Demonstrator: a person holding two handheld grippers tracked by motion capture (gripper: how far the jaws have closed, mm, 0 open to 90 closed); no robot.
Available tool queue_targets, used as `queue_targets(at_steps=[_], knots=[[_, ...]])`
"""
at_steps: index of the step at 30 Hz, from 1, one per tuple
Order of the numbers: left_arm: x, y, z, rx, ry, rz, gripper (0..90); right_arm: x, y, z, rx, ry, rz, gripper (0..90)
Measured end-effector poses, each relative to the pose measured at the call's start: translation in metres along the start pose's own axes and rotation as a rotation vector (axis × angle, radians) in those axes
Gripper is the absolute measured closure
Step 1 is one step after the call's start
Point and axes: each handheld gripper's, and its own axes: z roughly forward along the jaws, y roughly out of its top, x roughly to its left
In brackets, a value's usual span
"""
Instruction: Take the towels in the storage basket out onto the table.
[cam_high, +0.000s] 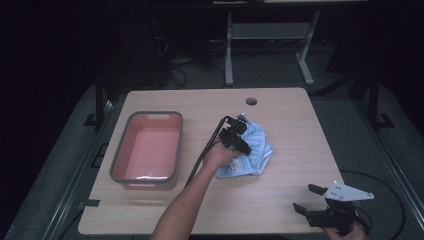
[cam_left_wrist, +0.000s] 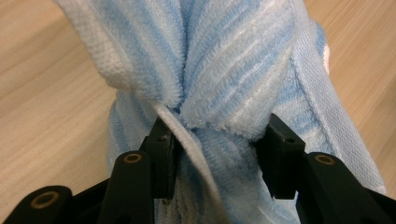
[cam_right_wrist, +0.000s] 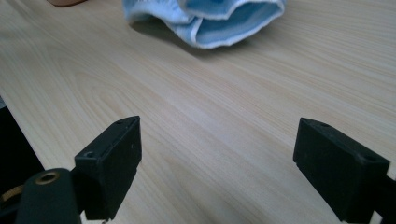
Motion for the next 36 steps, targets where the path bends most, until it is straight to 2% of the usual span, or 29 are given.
queue_targets(at_steps=[3,10,14,15,22,26,30,31,34,36], knots=[[-0.001,-0.002,0.002,0.011,-0.004,0.000,47.7,0.001,0.000,0.000,-0.002,0.000,-0.008,14.8],[-0.001,-0.004,-0.003,-0.016,-0.017,-0.003,44.3,0.001,0.001,0.000,0.000,-0.001,-0.012,14.8],[-0.002,-0.009,-0.008,-0.027,-0.025,-0.002,37.9,0.002,0.001,0.001,0.002,0.000,-0.008,14.8],[-0.002,-0.013,-0.011,-0.035,-0.035,0.010,37.8,0.002,0.001,0.001,0.004,-0.002,-0.007,14.8],[0.000,-0.024,-0.021,-0.064,-0.040,-0.001,36.6,0.002,0.001,0.001,0.006,-0.006,-0.012,14.8],[-0.001,-0.032,-0.032,-0.099,-0.063,0.003,36.5,0.002,0.002,0.002,0.007,-0.009,-0.013,14.8],[0.000,-0.041,-0.040,-0.103,-0.064,0.015,36.0,0.002,0.002,0.002,0.011,-0.010,-0.013,14.8],[-0.001,-0.046,-0.044,-0.119,-0.067,0.010,35.9,0.002,0.002,0.002,0.010,-0.011,-0.013,14.8],[-0.001,-0.052,-0.049,-0.124,-0.067,0.024,35.6,0.002,0.002,0.001,0.009,-0.014,-0.014,14.8],[-0.002,-0.055,-0.051,-0.134,-0.069,0.018,35.5,0.002,0.002,0.001,0.009,-0.014,-0.011,14.8]])
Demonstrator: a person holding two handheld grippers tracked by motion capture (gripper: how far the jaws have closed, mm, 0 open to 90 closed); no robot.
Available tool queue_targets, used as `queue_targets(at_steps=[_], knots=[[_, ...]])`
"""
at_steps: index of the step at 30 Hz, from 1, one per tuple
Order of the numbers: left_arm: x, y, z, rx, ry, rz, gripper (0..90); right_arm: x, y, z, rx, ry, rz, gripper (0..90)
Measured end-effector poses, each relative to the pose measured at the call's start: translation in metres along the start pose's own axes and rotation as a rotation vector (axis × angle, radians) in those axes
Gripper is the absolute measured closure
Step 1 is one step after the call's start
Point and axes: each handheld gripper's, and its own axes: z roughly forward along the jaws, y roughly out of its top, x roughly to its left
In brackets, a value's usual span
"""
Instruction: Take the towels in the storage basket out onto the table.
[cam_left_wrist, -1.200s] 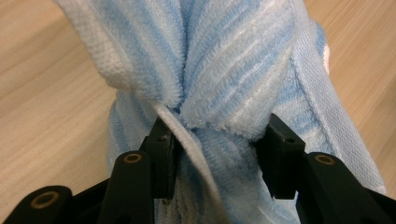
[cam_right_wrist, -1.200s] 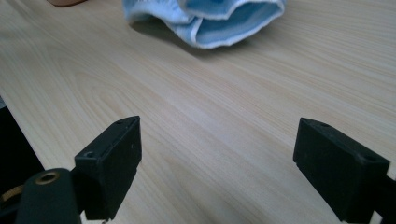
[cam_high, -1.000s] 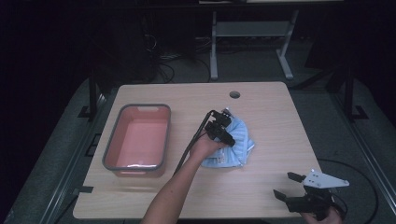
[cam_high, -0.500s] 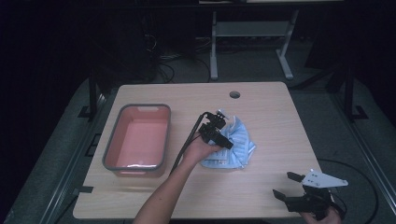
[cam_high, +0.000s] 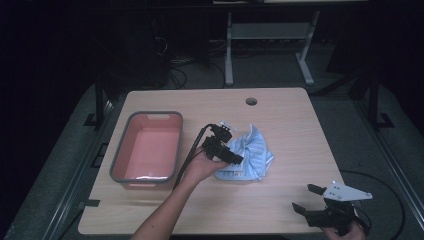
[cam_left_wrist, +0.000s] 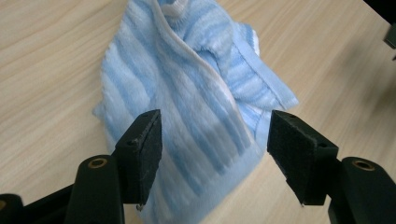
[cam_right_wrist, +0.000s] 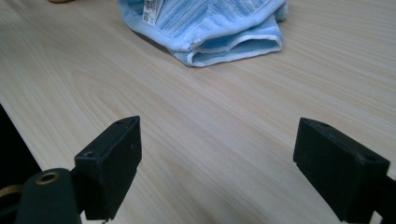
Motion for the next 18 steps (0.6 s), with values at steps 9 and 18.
queue_targets(at_steps=[9,18], knots=[[-0.008,-0.025,-0.020,-0.032,-0.002,0.011,33.7,0.001,0.000,0.000,0.006,-0.003,0.002,14.5],[-0.018,-0.056,-0.038,-0.077,-0.008,0.024,31.2,0.004,0.001,0.000,0.003,-0.002,0.000,14.3]])
